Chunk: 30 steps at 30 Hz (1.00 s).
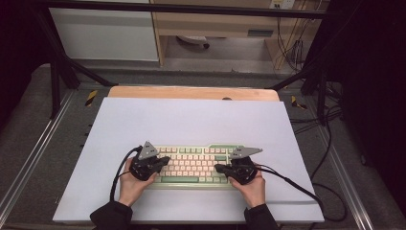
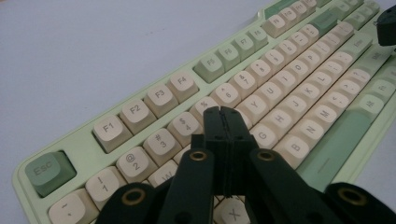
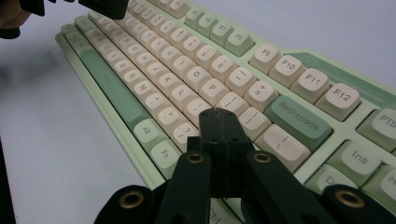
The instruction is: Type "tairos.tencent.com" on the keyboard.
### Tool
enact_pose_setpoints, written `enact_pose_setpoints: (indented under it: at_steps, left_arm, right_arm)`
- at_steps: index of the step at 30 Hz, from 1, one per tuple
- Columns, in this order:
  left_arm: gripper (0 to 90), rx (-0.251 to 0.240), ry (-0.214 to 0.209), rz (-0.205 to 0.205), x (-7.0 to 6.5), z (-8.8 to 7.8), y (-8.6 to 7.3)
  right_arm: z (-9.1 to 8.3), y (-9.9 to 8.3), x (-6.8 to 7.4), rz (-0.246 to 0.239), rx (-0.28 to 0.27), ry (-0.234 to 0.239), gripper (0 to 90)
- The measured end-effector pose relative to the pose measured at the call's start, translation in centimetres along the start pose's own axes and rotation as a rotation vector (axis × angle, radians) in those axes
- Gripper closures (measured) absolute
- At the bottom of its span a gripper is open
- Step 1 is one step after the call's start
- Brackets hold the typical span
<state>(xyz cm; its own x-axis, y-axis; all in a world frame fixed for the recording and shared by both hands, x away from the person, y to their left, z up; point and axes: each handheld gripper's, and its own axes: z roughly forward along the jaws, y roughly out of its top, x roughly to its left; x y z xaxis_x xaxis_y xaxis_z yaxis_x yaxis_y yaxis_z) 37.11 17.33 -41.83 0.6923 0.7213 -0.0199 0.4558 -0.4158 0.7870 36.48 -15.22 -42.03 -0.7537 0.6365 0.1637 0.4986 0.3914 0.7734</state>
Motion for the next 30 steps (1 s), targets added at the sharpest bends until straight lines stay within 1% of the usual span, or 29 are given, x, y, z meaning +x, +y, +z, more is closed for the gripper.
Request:
enact_pose_setpoints:
  at_steps: [10, 15, 20, 28, 30]
  left_arm:
    - [89.8, 0.014, 0.028, -0.021, 0.81, 0.36, -0.40]
    - [89.8, 0.023, 0.036, -0.018, 0.94, 0.48, -0.54]
    - [89.8, 0.030, 0.035, -0.013, 0.91, 0.67, -0.63]
    - [89.8, 0.024, 0.032, -0.015, 0.88, 0.77, -0.77]
    - [89.8, 0.034, 0.030, -0.014, 0.88, 0.92, -0.86]
  right_arm:
    - [0.05, -0.02, -0.01, -0.002, 0.003, 0.000, 90.0]
    - [0.05, -0.02, -0.02, -0.003, 0.004, 0.000, 90.0]
    - [0.03, -0.02, 0.00, 0.000, 0.002, 0.001, 90.0]
    - [0.03, -0.01, 0.01, 0.001, 0.002, 0.001, 90.0]
    - [0.01, -0.01, 0.02, 0.000, 0.002, 0.000, 90.0]
